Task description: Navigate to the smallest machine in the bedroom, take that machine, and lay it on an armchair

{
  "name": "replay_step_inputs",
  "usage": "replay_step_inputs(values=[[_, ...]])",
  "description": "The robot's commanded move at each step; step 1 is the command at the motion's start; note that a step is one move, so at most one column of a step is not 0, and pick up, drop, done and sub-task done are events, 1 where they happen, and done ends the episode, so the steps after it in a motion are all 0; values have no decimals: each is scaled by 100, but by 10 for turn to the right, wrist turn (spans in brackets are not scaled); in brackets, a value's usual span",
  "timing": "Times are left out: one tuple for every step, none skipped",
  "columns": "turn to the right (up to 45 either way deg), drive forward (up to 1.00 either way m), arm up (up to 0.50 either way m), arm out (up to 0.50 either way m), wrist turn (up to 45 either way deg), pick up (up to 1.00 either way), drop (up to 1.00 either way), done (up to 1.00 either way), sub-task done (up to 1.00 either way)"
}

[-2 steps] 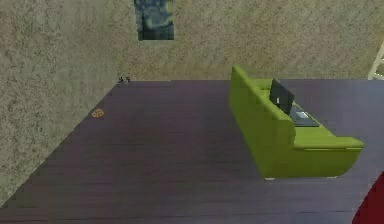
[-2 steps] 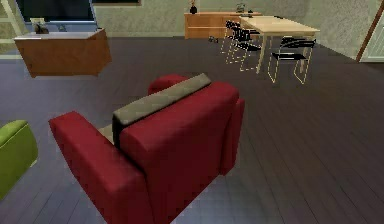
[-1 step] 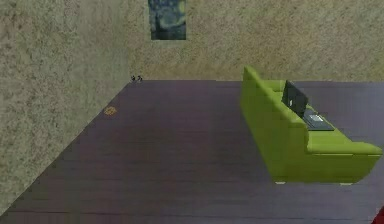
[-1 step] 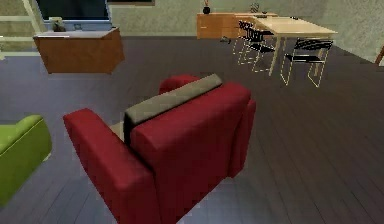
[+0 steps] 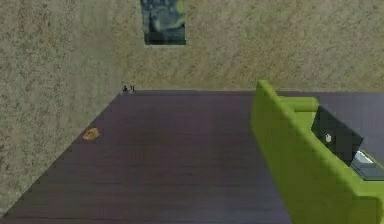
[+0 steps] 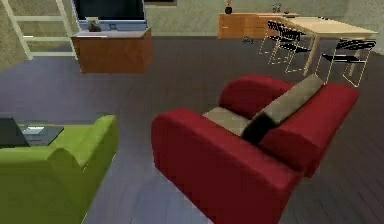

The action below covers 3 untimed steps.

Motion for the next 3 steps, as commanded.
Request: replay_step_inputs(values=[[450,0,0,0,0,0,0,0,0],[60,0,0,0,0,0,0,0,0],[0,40,0,0,0,0,0,0,0]])
